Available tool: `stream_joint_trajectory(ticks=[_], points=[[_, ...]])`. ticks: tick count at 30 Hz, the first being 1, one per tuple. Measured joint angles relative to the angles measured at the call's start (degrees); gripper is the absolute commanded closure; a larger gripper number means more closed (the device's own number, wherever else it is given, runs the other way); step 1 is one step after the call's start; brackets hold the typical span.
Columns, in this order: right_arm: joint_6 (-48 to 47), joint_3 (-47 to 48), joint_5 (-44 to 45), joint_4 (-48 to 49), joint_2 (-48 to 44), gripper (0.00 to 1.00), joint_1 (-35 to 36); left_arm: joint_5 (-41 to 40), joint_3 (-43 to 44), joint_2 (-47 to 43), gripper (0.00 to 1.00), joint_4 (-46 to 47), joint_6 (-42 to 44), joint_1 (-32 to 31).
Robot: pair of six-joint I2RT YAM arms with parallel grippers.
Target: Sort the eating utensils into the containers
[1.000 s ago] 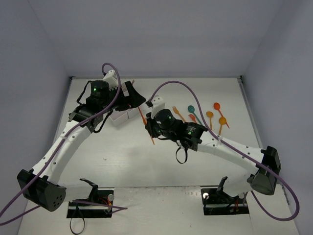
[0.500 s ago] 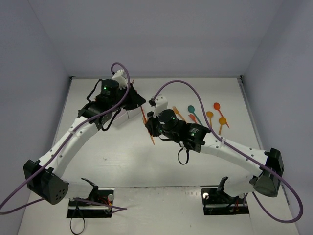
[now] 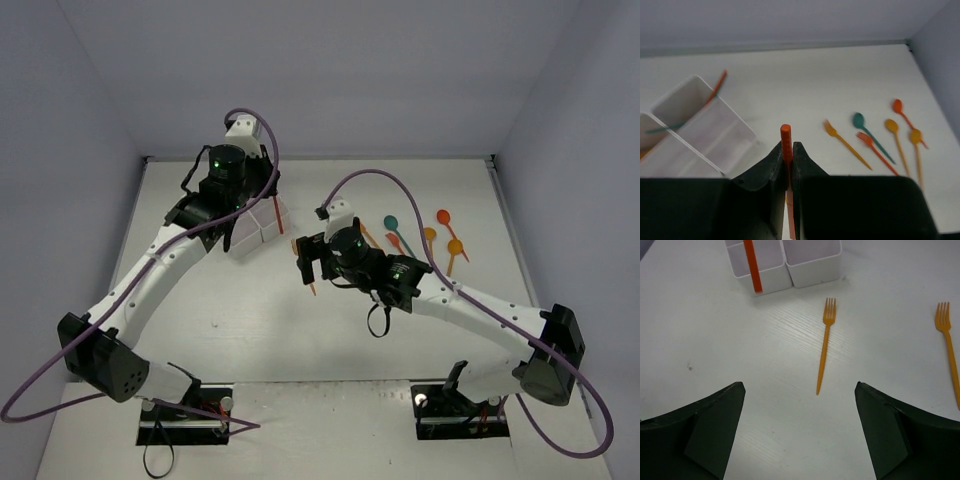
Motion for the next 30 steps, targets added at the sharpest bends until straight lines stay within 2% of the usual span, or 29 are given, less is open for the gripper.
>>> stream_joint_trajectory(ticks=[7, 14, 18, 21, 28, 30], points=[[1.37, -5.28, -0.12, -1.40, -6.01, 0.10, -6.57, -13.57, 9.68, 13.97, 1.00, 9.55, 17.98, 2.19], [1.61, -7.78, 0.07, -4.02, -11.78, 0.09, -10.25, -18.11, 20.20, 29.49, 1.00, 14.97, 26.43, 6.71], [1.59, -8.37, 0.15, -5.73, -12.68, 0.09, -10.80, -18.53, 25.12, 36.20, 1.00, 16.22, 28.13, 8.54], [1.69, -8.98, 0.53, -6.90, -13.09, 0.09, -11.28, -18.72, 25.57, 38.36, 0.97, 16.48, 28.18, 9.29], [2.71, -9.23, 4.16, -9.04, -13.34, 0.11, -13.47, -18.70, 20.94, 37.95, 0.88, 17.66, 25.93, 9.40], [3.04, -9.23, 5.38, -10.08, -13.34, 0.11, -15.07, -18.73, 18.78, 37.32, 0.81, 17.68, 25.30, 9.38]])
